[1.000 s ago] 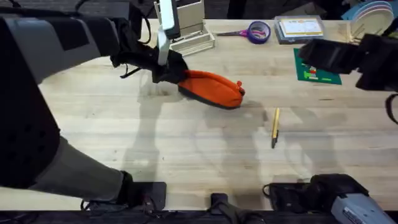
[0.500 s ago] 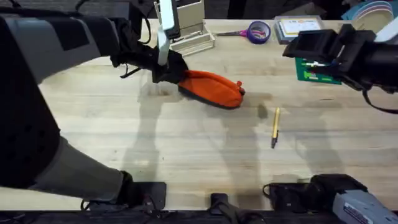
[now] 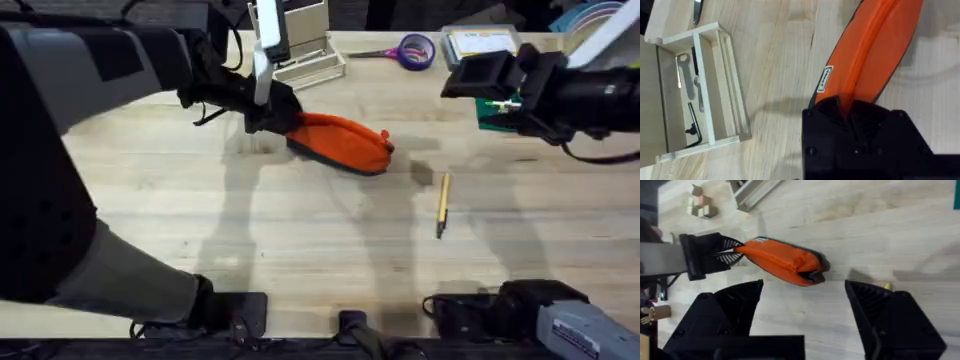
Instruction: Unzip the bag, pick up the pens from the table one at a time and place them inside, then zip the bag closed.
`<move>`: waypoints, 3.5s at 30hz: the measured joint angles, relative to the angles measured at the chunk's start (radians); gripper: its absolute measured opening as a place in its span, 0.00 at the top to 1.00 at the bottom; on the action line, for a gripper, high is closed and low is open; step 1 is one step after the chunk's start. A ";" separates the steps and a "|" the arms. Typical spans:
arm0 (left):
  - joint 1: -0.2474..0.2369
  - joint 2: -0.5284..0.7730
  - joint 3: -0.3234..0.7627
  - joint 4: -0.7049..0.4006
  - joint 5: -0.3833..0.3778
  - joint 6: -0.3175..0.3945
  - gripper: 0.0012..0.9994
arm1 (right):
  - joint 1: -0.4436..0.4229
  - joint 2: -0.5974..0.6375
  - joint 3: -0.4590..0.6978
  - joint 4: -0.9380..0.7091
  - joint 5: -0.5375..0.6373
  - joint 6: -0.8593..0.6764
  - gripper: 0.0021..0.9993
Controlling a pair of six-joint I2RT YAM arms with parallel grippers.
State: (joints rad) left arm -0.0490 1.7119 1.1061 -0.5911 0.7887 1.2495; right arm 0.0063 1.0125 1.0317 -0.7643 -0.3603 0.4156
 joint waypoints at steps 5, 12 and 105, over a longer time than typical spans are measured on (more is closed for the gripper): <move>0.000 0.000 0.000 0.000 0.000 0.000 0.96 | 0.036 0.072 0.000 0.003 0.000 0.000 0.00; 0.000 0.000 0.000 0.000 0.000 0.000 0.96 | 0.105 0.165 0.000 0.037 0.000 0.000 0.00; -0.001 0.000 0.000 0.000 0.000 0.000 0.96 | 0.245 0.495 0.009 0.292 -0.021 0.059 0.97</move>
State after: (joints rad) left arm -0.0498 1.7123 1.1061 -0.5907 0.7889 1.2495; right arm 0.2516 1.5074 1.0409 -0.4721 -0.3817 0.4747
